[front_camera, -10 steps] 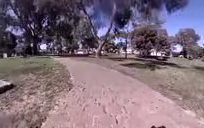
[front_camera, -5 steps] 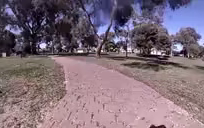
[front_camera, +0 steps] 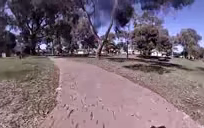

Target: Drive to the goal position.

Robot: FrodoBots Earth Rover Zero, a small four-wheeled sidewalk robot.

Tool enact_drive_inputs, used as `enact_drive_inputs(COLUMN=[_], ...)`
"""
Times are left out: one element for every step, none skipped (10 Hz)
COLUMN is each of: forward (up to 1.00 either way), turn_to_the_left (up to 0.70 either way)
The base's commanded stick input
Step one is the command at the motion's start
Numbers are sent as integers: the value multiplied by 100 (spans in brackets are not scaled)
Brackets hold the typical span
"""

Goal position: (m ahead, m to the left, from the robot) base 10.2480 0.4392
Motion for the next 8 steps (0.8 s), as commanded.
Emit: enact_drive_inputs(forward=[70,70,70,70,70,70,70,70], turn_to_the_left=[4,5,6,20,28,34,23,11])
